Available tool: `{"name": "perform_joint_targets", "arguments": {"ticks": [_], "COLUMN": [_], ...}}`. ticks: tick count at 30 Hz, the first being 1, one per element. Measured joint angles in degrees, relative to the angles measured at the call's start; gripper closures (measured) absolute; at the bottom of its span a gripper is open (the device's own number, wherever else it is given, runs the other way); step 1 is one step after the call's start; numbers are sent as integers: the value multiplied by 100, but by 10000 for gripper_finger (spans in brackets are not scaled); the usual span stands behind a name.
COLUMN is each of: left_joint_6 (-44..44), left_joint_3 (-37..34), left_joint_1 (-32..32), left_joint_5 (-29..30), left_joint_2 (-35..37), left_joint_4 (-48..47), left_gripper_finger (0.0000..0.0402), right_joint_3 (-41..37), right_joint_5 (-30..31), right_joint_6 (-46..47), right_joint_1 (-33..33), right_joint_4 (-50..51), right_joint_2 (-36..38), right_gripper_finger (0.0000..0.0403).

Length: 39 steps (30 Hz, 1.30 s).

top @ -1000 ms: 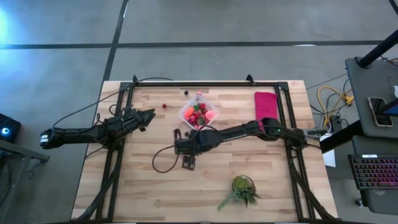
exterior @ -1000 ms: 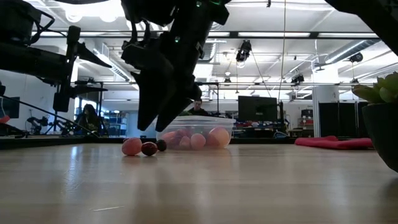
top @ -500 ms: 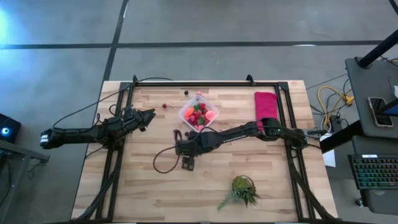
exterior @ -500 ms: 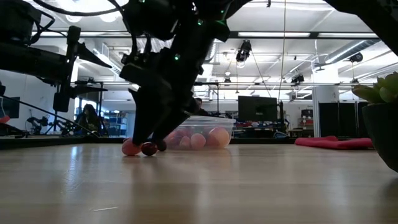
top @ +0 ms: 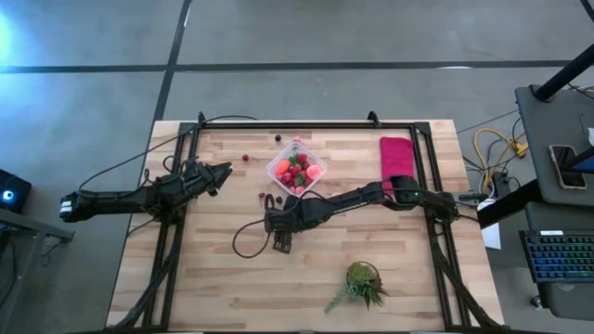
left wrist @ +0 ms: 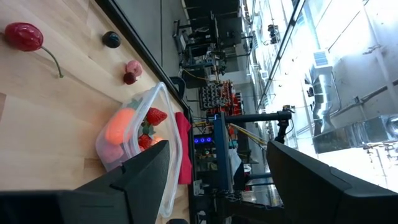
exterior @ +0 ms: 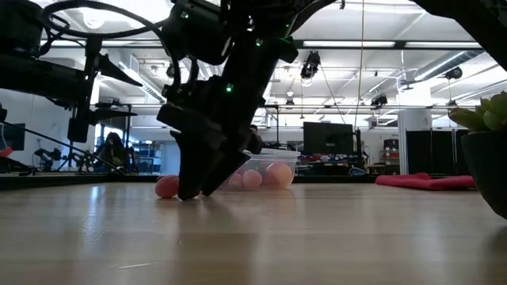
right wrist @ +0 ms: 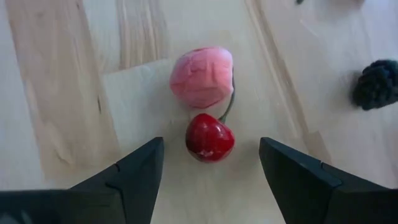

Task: Pick and placing Produce into tupperware
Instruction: Put the red cherry into the transparent container

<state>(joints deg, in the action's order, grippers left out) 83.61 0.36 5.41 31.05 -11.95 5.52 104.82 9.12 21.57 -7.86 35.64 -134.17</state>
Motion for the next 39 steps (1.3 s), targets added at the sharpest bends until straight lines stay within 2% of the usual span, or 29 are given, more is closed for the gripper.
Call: {"name": "perform_joint_targets", "arguments": {"ticks": [29, 33, 39], "left_joint_6": [-1, 0, -2], "left_joint_3": [0, 0, 0], "left_joint_1": [0, -2, -1], "left_joint_5": [1, 0, 0], "left_joint_2": [0, 3, 1], "left_joint_4": [2, 2, 0], "left_gripper_finger": [146, 146, 146], "right_joint_3": [-7, -7, 66], "right_joint_5": [0, -1, 150], "right_joint_6": [485, 504, 737], "right_joint_1": [71, 68, 63], "right_joint_4": [-172, -175, -112], "right_joint_2": [0, 0, 0], "right_gripper_finger": [291, 303, 299]}}
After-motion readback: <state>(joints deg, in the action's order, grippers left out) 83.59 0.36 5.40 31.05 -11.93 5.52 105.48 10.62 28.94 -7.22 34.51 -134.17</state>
